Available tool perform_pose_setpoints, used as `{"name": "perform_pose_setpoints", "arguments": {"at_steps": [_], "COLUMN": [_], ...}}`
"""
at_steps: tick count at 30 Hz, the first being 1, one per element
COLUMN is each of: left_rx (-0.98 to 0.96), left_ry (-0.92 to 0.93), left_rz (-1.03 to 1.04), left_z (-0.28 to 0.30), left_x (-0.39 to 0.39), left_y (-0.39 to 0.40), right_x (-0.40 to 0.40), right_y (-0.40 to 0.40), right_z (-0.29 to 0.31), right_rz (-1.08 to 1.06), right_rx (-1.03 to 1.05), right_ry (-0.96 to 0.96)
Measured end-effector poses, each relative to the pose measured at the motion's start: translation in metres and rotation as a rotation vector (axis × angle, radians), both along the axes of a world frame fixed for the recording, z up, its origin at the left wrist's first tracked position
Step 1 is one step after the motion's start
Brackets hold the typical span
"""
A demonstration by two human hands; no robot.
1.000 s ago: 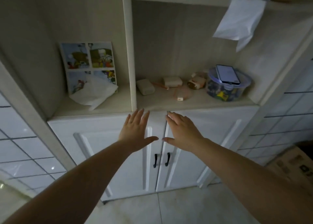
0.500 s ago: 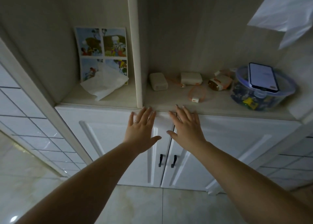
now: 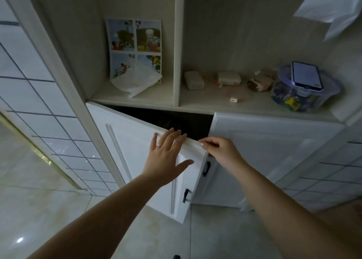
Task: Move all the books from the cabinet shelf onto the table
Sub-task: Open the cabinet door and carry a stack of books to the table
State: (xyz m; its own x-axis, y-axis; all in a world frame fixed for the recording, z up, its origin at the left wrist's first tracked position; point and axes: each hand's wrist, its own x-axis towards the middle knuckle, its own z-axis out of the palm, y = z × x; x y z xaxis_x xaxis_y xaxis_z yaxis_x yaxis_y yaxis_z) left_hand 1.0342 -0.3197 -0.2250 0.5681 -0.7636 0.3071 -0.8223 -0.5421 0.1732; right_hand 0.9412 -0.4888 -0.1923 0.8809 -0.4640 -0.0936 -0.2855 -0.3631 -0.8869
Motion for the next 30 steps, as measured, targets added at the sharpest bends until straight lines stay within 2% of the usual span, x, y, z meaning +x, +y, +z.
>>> {"name": "perform_pose_setpoints", "arguments": {"at_steps": [5,9,14,18,23,25,30], "left_rx": [-0.048,-0.058,-0.081,-0.069,-0.136,-0.219,-0.284], "left_ry": [0.015,0.044,0.079,0.302,0.554,0.586,0.554], "left_rz": [-0.059,-0.102,-0.115,-0.101,0.053,0.144,0.375], "left_z": [-0.005,-0.002,0.001,0.001,0.006,0.005,0.003], "left_x": [-0.025,-0.037,-0.048,-0.053,-0.055,-0.051,-0.035], "left_y": [0.058,0.11,0.195,0.262,0.334,0.354,0.398], "right_x": [-0.028,-0.046,-0.051,-0.043,-0.013,0.005,0.044], "right_y": [0.061,0.12,0.203,0.261,0.337,0.364,0.423], "right_z": [0.01,0.013,0.002,-0.011,-0.017,-0.022,-0.023], "right_rz": [0.089,0.079,0.102,0.141,0.242,0.225,0.149], "right_rx": [0.302,0.436,0.501,0.612,0.628,0.622,0.691], "right_ry": [0.191,0.215,0.215,0.219,0.219,0.221,0.215]}}
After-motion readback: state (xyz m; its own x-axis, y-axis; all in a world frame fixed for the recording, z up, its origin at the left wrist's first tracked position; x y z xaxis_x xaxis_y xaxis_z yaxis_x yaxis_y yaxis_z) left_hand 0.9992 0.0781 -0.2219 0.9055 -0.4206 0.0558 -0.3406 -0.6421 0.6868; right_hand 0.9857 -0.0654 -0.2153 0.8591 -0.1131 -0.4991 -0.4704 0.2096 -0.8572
